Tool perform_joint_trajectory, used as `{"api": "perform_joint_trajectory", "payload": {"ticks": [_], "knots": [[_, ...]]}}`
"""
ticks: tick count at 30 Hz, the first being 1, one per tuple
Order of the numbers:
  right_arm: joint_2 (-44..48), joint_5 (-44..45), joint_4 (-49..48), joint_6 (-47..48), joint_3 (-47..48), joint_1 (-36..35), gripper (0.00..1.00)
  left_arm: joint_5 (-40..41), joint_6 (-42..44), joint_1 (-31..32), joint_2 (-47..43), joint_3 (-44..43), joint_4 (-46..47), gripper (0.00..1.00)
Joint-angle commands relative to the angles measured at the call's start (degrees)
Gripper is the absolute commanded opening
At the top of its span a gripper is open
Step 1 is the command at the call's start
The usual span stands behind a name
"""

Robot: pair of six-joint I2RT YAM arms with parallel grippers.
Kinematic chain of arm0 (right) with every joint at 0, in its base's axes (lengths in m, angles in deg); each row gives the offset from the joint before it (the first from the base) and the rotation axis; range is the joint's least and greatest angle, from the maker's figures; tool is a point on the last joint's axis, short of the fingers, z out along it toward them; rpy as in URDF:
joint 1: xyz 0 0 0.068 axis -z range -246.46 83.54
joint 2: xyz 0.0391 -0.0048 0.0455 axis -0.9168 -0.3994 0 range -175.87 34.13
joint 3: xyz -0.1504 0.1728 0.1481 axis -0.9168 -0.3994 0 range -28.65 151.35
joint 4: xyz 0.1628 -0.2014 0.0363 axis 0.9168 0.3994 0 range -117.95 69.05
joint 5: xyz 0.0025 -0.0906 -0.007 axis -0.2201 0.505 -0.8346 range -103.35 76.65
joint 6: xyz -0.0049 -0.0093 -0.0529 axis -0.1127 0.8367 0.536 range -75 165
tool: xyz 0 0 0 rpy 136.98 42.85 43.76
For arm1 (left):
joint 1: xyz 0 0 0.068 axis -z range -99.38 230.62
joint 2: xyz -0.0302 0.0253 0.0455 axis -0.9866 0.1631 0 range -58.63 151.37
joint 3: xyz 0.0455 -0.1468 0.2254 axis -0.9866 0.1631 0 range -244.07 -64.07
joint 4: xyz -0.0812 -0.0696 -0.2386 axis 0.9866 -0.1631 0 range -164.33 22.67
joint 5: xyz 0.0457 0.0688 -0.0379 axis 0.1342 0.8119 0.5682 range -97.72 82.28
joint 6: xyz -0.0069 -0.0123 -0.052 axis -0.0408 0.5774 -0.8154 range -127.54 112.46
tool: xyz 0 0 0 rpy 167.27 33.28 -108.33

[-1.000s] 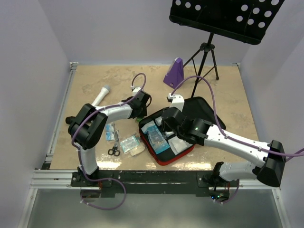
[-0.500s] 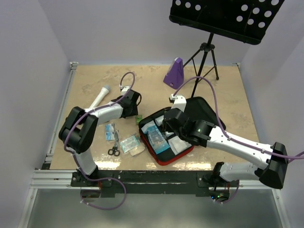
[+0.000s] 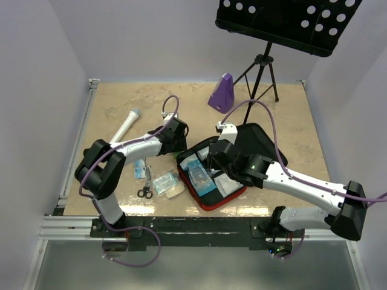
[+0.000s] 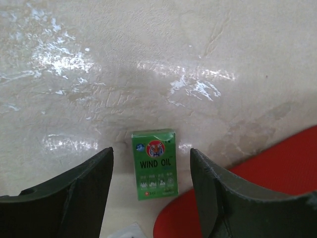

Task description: Organize the medicine kit

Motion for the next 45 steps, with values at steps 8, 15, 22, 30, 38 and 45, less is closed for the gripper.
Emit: {"api": "perform_joint_trajectory", "payload": {"ticks": [8, 15, 22, 30, 38, 45], "knots": [[2.9, 0.3, -1.0, -1.5, -0.8, -0.1, 0.36, 0.6, 1.2, 0.4, 5.0, 0.4, -1.5, 0.59], [3.4, 0.3, -1.7, -1.3, -1.2, -0.1, 0.37, 2.8, 2.8, -1.1, 2.1, 2.7, -2.6, 0.40], [4.5, 0.3, -2.1, -1.3, -1.9, 0.0, 0.37, 3.7, 3.4, -1.6, -3.9, 2.7, -3.9, 0.30], [7.4, 2.0, -0.7, -1.4, -2.4, 0.0, 0.37, 4.4, 5.7, -1.5, -22.4, 2.2, -7.4, 0.29], [10.0, 5.0, 0.8, -1.8, -3.6, 0.0, 0.37, -9.5, 10.5, 8.6, -31.6, 0.7, 0.8, 0.27], [14.7, 3.9, 2.5, -6.6, -1.8, 0.0, 0.37, -18.8, 13.5, 17.1, -20.4, -2.1, 7.3, 0.25]]}}
